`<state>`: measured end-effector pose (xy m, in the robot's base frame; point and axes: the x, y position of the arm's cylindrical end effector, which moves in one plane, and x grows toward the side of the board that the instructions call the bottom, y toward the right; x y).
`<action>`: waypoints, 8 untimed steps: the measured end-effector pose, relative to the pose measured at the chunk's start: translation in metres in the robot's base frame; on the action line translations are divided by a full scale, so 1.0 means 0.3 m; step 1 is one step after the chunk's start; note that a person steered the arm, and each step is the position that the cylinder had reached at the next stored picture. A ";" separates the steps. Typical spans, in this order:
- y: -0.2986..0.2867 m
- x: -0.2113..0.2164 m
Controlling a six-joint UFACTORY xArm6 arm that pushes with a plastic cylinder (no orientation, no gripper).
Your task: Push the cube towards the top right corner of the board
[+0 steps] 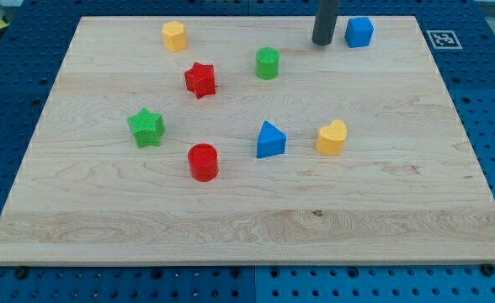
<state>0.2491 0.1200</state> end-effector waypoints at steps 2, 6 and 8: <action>0.001 -0.044; 0.139 -0.028; 0.189 -0.028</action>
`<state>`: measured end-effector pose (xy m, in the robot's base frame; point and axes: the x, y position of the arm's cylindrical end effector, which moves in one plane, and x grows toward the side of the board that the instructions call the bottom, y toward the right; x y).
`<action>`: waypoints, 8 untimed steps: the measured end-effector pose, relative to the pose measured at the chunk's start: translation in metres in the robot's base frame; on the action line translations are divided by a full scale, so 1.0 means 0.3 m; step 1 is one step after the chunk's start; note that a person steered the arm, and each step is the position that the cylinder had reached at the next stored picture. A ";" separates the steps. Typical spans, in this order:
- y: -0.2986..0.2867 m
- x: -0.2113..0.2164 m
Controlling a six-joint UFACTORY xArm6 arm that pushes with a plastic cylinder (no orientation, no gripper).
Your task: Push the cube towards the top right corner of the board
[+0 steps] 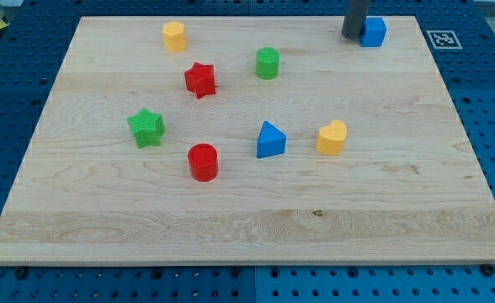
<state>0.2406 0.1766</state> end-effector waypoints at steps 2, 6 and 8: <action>0.056 0.000; -0.324 0.033; -0.734 0.194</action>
